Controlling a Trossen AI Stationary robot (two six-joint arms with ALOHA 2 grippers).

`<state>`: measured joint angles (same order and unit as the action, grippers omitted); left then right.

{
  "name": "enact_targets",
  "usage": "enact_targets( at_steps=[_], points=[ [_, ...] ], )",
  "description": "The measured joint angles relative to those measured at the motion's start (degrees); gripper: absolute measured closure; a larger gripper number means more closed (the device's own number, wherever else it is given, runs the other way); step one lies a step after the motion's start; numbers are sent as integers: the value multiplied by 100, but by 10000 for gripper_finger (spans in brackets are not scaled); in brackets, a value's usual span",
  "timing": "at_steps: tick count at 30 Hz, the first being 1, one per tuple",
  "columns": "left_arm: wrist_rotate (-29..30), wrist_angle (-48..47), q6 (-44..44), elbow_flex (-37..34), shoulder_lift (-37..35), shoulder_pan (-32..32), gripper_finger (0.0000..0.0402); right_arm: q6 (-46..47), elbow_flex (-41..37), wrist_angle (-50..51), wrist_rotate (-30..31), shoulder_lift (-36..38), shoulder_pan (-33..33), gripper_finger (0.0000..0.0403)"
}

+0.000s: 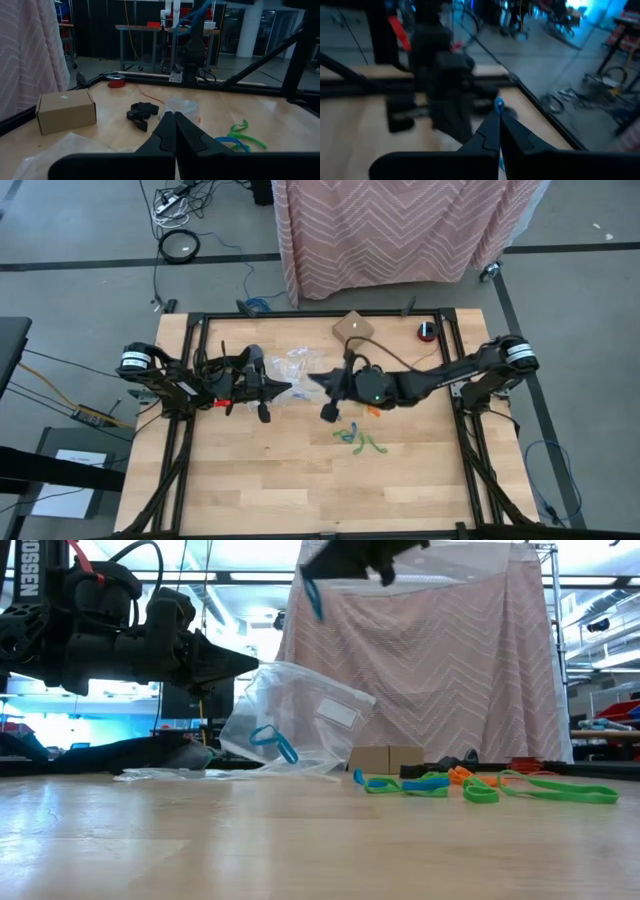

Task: Sort rubber bands
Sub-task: Put the blue rubber band into the transparent zip bag

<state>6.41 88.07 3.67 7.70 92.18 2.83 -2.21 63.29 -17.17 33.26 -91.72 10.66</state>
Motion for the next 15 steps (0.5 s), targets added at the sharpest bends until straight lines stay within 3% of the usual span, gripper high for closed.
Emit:
enact_targets(
  at_steps=[4,15],
  points=[
    [-1,34,109,0,0,0,402,-148,0,-741,0,-430,92,403],
    [-1,74,125,0,0,0,402,-150,-7,-1113,292,-1036,14,403]
  ],
)
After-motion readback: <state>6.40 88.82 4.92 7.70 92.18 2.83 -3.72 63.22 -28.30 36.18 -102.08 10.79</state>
